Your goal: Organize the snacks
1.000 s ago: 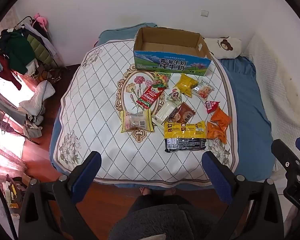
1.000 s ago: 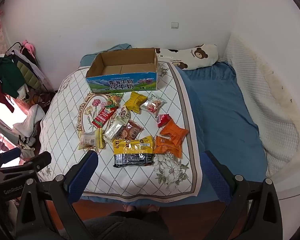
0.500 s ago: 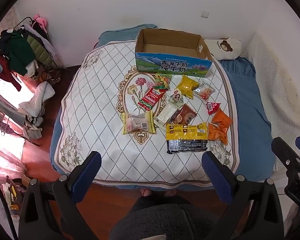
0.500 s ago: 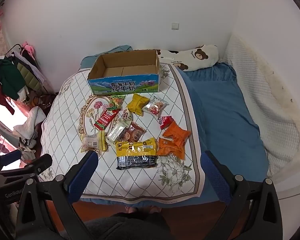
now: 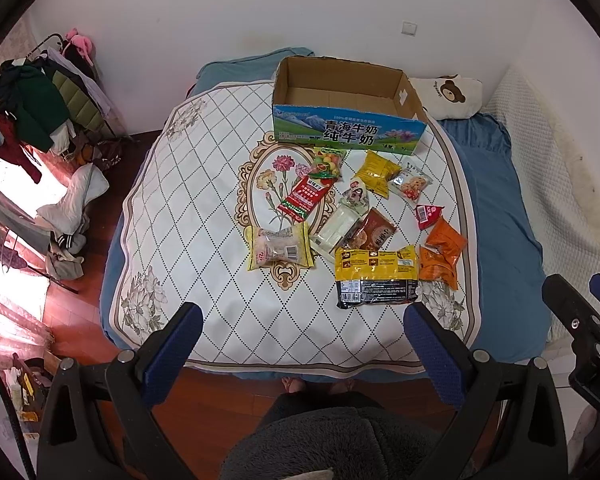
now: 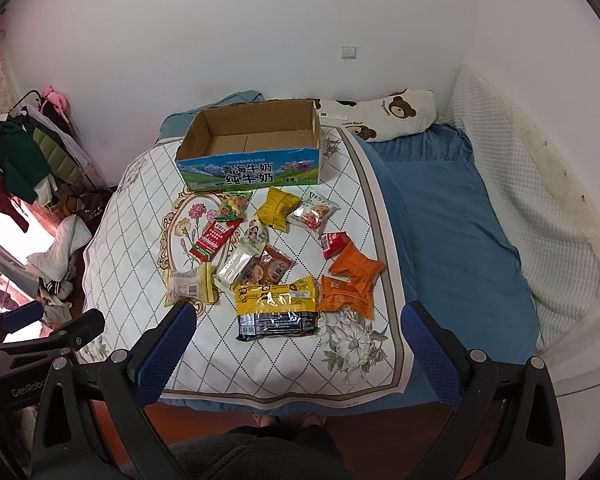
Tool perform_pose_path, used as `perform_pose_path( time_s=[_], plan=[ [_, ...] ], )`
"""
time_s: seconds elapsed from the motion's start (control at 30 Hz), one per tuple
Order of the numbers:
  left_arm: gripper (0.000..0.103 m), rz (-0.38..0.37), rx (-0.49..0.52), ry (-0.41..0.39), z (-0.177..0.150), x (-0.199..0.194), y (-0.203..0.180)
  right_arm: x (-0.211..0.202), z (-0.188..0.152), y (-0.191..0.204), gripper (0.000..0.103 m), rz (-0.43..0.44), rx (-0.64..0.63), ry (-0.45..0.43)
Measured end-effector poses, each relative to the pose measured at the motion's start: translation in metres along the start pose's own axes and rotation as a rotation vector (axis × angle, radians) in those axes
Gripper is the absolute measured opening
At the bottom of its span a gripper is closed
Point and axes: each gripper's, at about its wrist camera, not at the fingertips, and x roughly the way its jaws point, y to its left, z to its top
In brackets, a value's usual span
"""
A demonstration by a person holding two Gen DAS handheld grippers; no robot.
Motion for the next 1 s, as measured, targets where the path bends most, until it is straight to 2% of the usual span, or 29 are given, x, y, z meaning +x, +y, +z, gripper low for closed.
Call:
perform_pose_path(
  time_s=[1.0],
  plan=[
    [0.103, -0.004, -0.005, -0.021, -0.0034, -0.0051, 0.0072, 0.0001, 0.0005, 0.0092, 0.103, 0.003, -0.009, -0.002]
  ],
)
